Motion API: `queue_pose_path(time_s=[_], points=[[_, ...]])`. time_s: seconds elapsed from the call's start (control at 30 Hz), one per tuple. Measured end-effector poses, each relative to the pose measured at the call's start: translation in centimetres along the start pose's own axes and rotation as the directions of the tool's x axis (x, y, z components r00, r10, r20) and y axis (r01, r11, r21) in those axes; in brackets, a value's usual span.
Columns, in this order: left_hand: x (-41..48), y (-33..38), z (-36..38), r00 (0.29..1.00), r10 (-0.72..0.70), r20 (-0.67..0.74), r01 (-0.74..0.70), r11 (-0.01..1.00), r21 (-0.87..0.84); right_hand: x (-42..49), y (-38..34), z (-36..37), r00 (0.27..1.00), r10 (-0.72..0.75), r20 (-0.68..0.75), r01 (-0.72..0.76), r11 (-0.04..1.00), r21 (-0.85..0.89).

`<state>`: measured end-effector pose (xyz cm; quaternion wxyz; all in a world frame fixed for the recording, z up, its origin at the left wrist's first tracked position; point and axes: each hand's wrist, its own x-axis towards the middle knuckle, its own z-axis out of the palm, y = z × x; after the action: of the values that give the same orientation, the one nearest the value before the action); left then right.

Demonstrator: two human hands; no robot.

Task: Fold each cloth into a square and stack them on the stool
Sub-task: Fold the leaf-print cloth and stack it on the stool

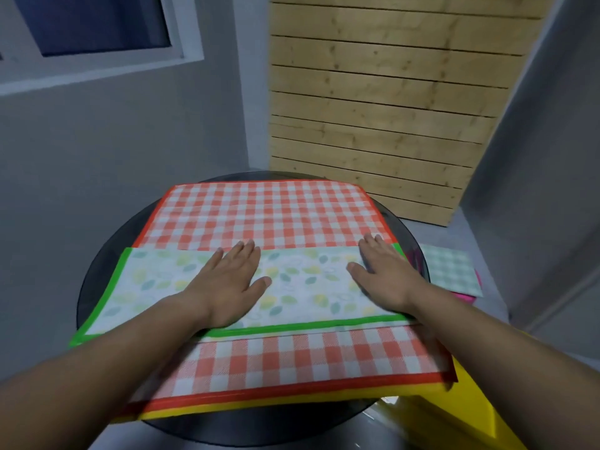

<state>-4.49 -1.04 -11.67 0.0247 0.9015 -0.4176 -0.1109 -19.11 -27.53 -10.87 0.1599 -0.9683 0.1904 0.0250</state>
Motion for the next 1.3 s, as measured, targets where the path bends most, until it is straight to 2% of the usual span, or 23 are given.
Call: queue_pose_path(time_s=[0.03, 0.17, 0.3, 0.4, 0.5, 0.57, 0.67, 0.73, 0.8, 0.93, 1.1, 1.17, 1.2, 1.23, 1.27, 1.3], points=[[0.1, 0.1, -0.6, 1.000, 0.006, -0.008, -0.006, 1.000, -0.018, -0.2, 0.0, -0.1, 1.000, -0.005, -0.009, 0.006, 0.999, 0.037], [1.4, 0.0, -3.9, 0.981, 0.002, -0.194, -0.011, 0.999, -0.045, -0.5, -0.6, -0.7, 0.995, -0.031, -0.098, 0.045, 0.989, 0.139], [2.7, 0.2, -5.3, 0.994, -0.049, -0.097, 0.030, 0.982, -0.189, -1.0, -3.1, -0.9, 0.987, -0.104, -0.123, 0.124, 0.979, 0.164], [3.2, 0.2, -6.2, 0.996, -0.092, 0.013, 0.090, 0.912, -0.401, -1.4, -4.8, -0.8, 0.981, -0.146, -0.130, 0.166, 0.974, 0.154], [3.0, -0.5, -7.0, 0.984, -0.172, 0.041, 0.169, 0.844, -0.509, -1.3, -5.5, -0.5, 0.974, -0.186, -0.133, 0.204, 0.968, 0.143], [2.7, -1.1, -7.1, 0.956, -0.291, 0.044, 0.257, 0.753, -0.605, -1.2, -5.7, -0.2, 0.968, -0.218, -0.124, 0.235, 0.961, 0.144], [2.2, -1.7, -6.9, 0.860, -0.499, 0.110, 0.405, 0.534, -0.742, -1.7, -6.5, -0.3, 0.966, -0.241, -0.096, 0.255, 0.948, 0.188], [1.7, -1.8, -6.0, 0.800, -0.569, 0.190, 0.476, 0.408, -0.779, -2.0, -7.2, -0.3, 0.958, -0.280, -0.060, 0.287, 0.934, 0.215], [0.9, -1.4, -4.9, 0.763, -0.600, 0.241, 0.508, 0.326, -0.798, -2.3, -7.7, -0.1, 0.949, -0.312, -0.031, 0.311, 0.925, 0.217], [-0.6, -0.7, -3.4, 0.744, -0.618, 0.253, 0.400, 0.110, -0.910, -3.6, -8.0, -0.3, 0.926, -0.377, 0.018, 0.367, 0.909, 0.195], [-1.9, -0.1, -2.5, 0.687, -0.718, 0.108, 0.197, 0.041, -0.980, -5.6, -8.0, -0.1, 0.892, -0.450, 0.038, 0.437, 0.881, 0.180], [-2.6, 0.6, -2.7, 0.676, -0.736, 0.048, 0.149, 0.072, -0.986, -6.1, -8.0, 0.3, 0.875, -0.482, 0.052, 0.470, 0.870, 0.153], [-3.0, 0.9, -2.6, 0.699, -0.715, -0.006, 0.151, 0.156, -0.976, -6.4, -8.1, 0.4, 0.872, -0.486, 0.062, 0.475, 0.869, 0.142], [-3.3, 1.1, -2.5, 0.744, -0.661, -0.100, 0.173, 0.335, -0.926, -6.7, -8.1, 0.4, 0.872, -0.485, 0.071, 0.474, 0.871, 0.130], [-3.7, 1.1, -2.3, 0.792, -0.570, -0.219, 0.193, 0.574, -0.796, -6.9, -8.1, 0.5, 0.872, -0.483, 0.080, 0.473, 0.873, 0.119], [-4.2, 1.1, -2.2, 0.836, -0.446, -0.319, 0.174, 0.767, -0.617, -7.1, -8.1, 0.6, 0.872, -0.481, 0.088, 0.472, 0.875, 0.107]])
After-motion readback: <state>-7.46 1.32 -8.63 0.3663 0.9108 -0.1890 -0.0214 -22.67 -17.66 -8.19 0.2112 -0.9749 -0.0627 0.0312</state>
